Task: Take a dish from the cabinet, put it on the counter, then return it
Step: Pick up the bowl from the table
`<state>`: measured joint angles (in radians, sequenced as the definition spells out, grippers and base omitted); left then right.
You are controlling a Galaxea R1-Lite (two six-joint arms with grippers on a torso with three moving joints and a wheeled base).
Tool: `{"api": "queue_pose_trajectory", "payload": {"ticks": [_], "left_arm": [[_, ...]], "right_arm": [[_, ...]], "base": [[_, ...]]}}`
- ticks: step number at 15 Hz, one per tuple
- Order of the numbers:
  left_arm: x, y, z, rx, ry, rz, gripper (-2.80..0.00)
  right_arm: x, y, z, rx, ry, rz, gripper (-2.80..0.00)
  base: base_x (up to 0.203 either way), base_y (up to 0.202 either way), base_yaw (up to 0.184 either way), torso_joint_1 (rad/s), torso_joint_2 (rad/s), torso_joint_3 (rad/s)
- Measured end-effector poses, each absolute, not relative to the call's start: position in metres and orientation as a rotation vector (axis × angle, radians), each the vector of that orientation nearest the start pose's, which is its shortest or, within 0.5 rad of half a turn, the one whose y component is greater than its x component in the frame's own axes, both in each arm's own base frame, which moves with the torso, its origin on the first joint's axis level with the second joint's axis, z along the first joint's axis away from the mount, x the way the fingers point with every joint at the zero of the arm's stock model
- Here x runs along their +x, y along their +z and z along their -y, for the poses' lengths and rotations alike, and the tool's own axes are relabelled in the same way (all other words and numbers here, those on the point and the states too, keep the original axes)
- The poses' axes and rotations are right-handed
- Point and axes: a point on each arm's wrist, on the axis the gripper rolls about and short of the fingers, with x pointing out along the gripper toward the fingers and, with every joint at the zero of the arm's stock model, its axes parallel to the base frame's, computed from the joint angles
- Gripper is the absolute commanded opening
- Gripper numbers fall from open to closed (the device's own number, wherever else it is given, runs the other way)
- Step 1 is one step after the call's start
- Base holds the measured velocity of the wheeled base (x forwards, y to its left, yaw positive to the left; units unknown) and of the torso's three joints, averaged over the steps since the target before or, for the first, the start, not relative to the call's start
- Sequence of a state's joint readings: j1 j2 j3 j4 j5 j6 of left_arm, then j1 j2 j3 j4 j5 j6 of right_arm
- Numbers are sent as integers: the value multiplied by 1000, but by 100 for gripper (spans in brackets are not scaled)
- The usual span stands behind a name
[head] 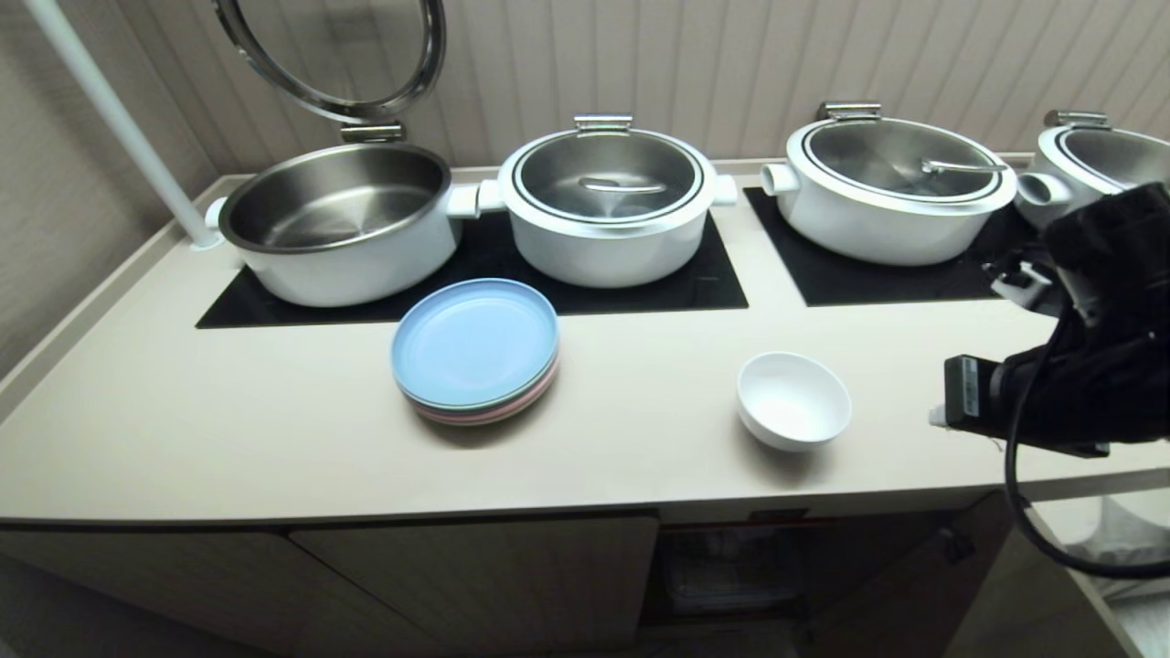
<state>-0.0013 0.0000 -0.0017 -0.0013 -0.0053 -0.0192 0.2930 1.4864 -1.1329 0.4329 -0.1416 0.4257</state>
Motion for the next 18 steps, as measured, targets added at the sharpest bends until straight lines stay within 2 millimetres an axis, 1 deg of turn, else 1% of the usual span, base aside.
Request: {"api": "queue_pose_trajectory", "payload": {"ticks": [3,7,10,13,15,18], "left_arm": [[-23,76,0,-19,-7,3,-280],[-23,76,0,-20,-7,3,-280],[-23,76,0,-20,-7,3,-280],[-23,76,0,-20,-6,3,-280],[-23,76,0,-19,-7,3,-280],[-23,76,0,-19,-7,3,-280]], "right_arm": [[210,235,-57,217,-46,-721,-280],[178,219,-30,108,-53,-597,-280],[146,211,-15,78,-45,-467,-280],[108,201,-8,52,-40,-359,-280],[82,188,-5,28,-33,-283,-280],[48,162,-2,17,-26,-140,-280]], "base": [[0,0,0,0,0,0],[0,0,0,0,0,0],[0,0,0,0,0,0],[0,0,0,0,0,0],[0,0,0,0,0,0],[0,0,0,0,0,0]]}}
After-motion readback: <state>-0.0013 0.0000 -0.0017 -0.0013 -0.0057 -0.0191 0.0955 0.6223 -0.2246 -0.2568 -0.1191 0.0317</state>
